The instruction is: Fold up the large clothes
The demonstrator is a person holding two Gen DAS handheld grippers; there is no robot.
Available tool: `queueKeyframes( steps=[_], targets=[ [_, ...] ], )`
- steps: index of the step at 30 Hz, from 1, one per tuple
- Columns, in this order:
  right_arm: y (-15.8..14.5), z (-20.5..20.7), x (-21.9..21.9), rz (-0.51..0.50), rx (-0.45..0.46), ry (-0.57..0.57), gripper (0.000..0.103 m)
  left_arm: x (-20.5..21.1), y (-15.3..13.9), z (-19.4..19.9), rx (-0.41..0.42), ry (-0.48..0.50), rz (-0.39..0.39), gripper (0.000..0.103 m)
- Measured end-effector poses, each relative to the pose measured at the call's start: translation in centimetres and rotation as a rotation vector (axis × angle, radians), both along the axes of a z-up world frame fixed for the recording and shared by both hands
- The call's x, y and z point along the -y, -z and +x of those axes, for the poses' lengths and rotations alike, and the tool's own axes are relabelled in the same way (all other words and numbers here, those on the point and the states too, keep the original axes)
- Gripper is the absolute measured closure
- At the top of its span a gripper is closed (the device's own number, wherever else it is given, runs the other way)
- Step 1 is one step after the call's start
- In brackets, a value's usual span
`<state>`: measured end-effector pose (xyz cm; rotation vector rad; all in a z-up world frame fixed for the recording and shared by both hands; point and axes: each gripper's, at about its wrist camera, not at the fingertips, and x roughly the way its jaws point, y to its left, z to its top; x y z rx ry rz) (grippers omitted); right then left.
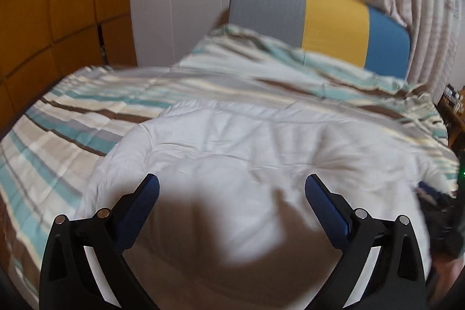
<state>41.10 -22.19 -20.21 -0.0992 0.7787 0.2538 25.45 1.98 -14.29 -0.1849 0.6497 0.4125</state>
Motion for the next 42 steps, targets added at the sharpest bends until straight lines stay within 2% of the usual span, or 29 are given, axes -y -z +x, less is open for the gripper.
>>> queueKeyframes(
  steps=[1,5,6,8,11,18,23,26,31,34,37,40,42],
  targets=[
    [0.0,0.0,0.1,-0.001,0.001,0.0,0.043,0.9,0.0,0.1,-0.001,0.018,0.012,0.003],
    [-0.1,-0.3,0.1,-0.006,0.009,0.002,0.043,3.7,2.2,2.8,-0.105,0.034,0.15,0.003],
    [-0.2,-0.3,0.1,-0.005,0.011,0.001,0.043,3.5,3.3,3.5,-0.125,0.03,0.151,0.003],
    [-0.2,-0.4,0.1,-0.001,0.012,0.001,0.043,2.6,4.8,3.9,-0.113,0.026,0.105,0.003],
    [-0.1,-0.3,0.1,-0.004,0.011,0.004,0.043,1.7,5.9,4.7,-0.129,0.054,0.06,0.003],
    [-0.1,-0.4,-0.1,-0.015,0.013,0.008,0.043,1.5,6.2,5.2,-0.14,0.069,0.03,0.003],
    [-0.1,-0.4,-0.2,-0.026,0.02,0.008,0.042,1.1,4.4,2.3,-0.119,0.117,-0.001,0.003],
    [-0.1,-0.5,-0.2,-0.03,0.021,0.008,0.042,0.0,3.2,-0.6,-0.071,0.119,-0.042,0.003],
    [-0.1,-0.7,-0.3,-0.04,0.03,0.01,0.042,-3.6,1.8,-5.1,-0.011,-0.011,-0.052,0.003],
    [-0.2,-0.8,-0.4,-0.049,0.035,0.012,0.042,-5.2,1.1,-7.2,0.027,-0.032,-0.091,0.003],
    [-0.2,-0.9,-0.4,-0.059,0.041,0.014,0.042,-5.8,0.4,-9.1,0.067,-0.065,-0.088,0.003],
    [-0.2,-1.0,-0.4,-0.067,0.045,0.017,0.042,-6.6,0.7,-10.7,0.064,-0.118,-0.088,0.003],
    [-0.3,-1.1,-0.5,-0.077,0.048,0.019,0.042,-7.4,1.8,-11.5,0.017,-0.152,-0.108,0.003]
  ],
)
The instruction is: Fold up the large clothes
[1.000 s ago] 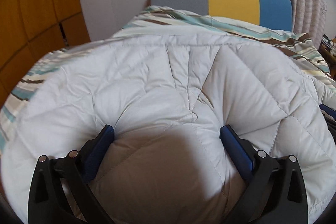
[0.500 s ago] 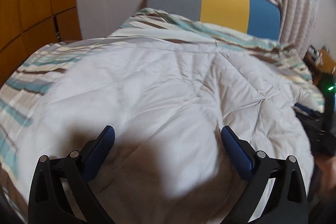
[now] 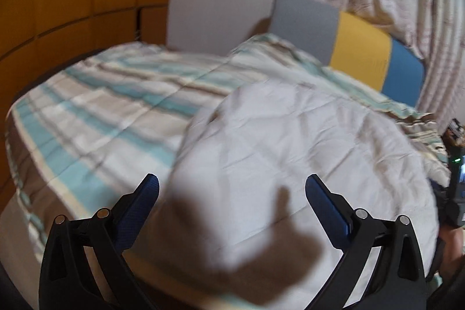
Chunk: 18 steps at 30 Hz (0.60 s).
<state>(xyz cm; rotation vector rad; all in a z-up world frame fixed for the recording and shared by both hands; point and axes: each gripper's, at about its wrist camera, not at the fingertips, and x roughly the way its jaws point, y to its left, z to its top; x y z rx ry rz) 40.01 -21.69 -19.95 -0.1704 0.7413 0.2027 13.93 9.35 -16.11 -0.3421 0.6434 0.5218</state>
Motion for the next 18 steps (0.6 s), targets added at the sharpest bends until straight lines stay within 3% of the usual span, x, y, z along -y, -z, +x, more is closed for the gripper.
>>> queueKeyframes(
  steps=[3,5,14,18],
  targets=[
    [-0.1,-0.3,-0.2,-0.02,0.013,0.004,0.042,-1.2,1.7,-0.5,-0.056,-0.006,-0.078,0.005],
    [-0.1,-0.4,-0.3,-0.029,0.019,0.004,0.042,-1.3,2.5,-1.2,-0.043,0.01,-0.144,0.007],
    [0.0,-0.4,-0.4,-0.038,0.021,0.005,0.041,-1.1,2.6,-2.8,0.044,0.016,-0.288,0.008],
    [0.0,-0.4,-0.5,-0.042,0.023,0.006,0.041,-0.9,3.5,-3.9,0.075,0.007,-0.386,0.008]
  ],
)
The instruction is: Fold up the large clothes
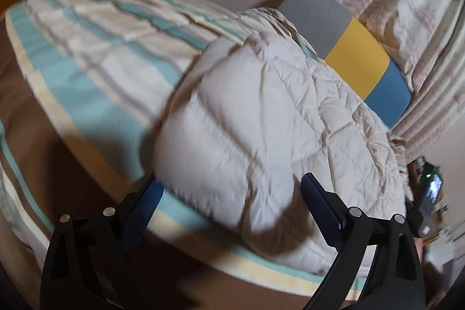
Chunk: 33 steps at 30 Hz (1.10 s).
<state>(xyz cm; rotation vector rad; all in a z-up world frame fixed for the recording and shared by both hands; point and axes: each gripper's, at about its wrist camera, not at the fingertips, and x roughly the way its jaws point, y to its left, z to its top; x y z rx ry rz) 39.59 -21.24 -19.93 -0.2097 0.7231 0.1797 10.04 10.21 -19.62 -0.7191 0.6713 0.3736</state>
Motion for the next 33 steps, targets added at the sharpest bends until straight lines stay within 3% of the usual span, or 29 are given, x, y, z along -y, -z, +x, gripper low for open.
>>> queueKeyframes(
  steps=[7,13,18,23,27,33],
  targets=[
    [0.1,-0.2,0.1,-0.011,0.005,0.002,0.041,2.2,0.0,1.1,0.039,0.095,-0.036,0.008],
    [-0.2,-0.8,0.4,-0.015,-0.01,-0.008,0.041,-0.2,0.6,2.5,0.073,-0.005,-0.143,0.019],
    [-0.6,-1.7,1.0,0.001,-0.011,-0.012,0.041,-0.6,0.4,2.7,0.104,-0.023,-0.147,0.021],
    [-0.9,-2.6,1.5,0.011,-0.009,-0.019,0.04,-1.4,0.8,2.5,0.138,-0.046,-0.18,0.036],
    [-1.3,-3.6,1.9,0.025,-0.001,-0.027,0.04,-1.9,1.0,2.2,0.165,-0.049,-0.2,0.054],
    [-2.2,-7.4,3.3,0.091,0.01,-0.039,0.033,-2.0,1.5,1.2,0.199,-0.042,-0.2,0.057]
  ],
)
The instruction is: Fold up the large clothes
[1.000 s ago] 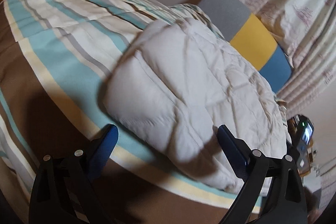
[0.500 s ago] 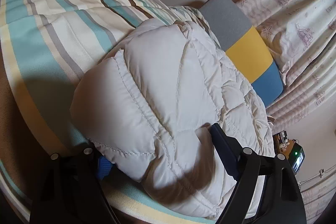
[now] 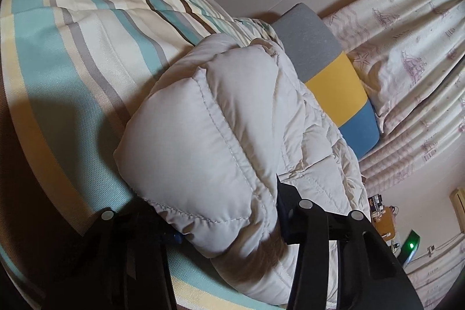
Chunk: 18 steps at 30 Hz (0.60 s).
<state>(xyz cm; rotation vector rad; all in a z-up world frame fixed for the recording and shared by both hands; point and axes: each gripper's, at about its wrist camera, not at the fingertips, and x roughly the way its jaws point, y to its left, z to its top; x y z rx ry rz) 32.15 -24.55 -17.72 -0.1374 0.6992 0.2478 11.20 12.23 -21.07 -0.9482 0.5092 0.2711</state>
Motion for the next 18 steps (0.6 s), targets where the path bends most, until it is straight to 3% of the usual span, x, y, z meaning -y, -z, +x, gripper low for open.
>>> queueKeyframes(
  steps=[4,6,9,14,18],
  targets=[
    [-0.9,-3.1,0.7,0.046,0.011,-0.015,0.034,0.1,0.2,-0.6,0.034,0.005,0.0,0.051],
    [-1.4,-4.9,0.8,0.084,0.014,-0.032,0.036,0.2,0.0,-0.5,0.056,0.029,-0.005,0.039],
    [-2.1,-7.1,0.7,0.138,0.016,-0.079,0.045,0.1,-0.5,-0.1,0.083,0.041,-0.029,0.028],
    [-3.3,-10.0,-1.2,0.205,0.025,-0.202,0.07,-0.3,-0.6,-0.5,0.101,0.036,-0.06,0.032],
    [-2.8,-10.5,-4.6,0.143,0.019,-0.29,0.078,-0.2,-0.7,-1.2,0.104,0.017,-0.044,0.034]
  ],
)
